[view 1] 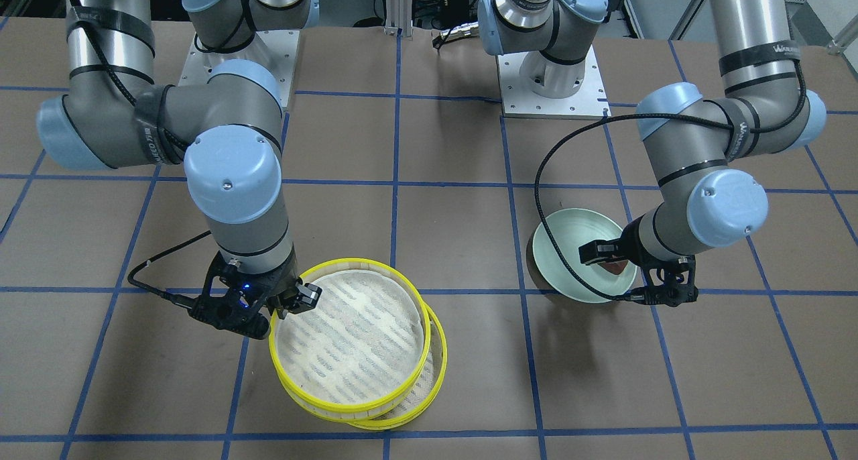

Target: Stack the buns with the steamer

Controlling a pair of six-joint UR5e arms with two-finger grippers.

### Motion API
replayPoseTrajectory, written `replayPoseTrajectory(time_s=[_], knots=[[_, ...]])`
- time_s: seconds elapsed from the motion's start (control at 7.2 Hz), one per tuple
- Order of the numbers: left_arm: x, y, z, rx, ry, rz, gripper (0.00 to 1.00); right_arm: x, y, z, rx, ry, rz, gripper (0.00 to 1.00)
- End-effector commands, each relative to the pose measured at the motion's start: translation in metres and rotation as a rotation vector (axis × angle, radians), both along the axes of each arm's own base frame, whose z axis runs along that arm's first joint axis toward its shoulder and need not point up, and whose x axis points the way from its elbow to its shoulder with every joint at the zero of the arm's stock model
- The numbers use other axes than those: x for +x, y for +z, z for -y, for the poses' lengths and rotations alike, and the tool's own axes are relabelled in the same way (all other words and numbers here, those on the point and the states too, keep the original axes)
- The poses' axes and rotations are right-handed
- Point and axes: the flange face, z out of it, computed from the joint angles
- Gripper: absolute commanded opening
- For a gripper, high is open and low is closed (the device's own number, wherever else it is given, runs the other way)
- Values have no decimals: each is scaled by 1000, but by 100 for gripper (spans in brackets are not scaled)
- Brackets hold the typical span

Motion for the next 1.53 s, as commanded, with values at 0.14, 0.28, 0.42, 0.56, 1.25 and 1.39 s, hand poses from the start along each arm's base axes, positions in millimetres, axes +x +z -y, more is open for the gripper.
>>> replayPoseTrajectory(time_s=[0.14,0.28,0.42,0.56,1.25,1.39], knots=[[2,-45,-10,98,-8,-11,100,12,-22,1,24,-27,-1,0],[6,-52,-15,140,-9,28,99,13,-29,2,34,-32,2,0],[6,-58,-15,154,-7,26,96,15,-35,4,44,-36,25,0],[7,-60,-13,158,-13,24,81,15,-35,4,40,-38,28,0],[11,-45,6,101,1,25,0,17,-41,4,52,-57,45,0],[11,-38,11,85,9,28,0,18,-41,6,44,-46,46,25]])
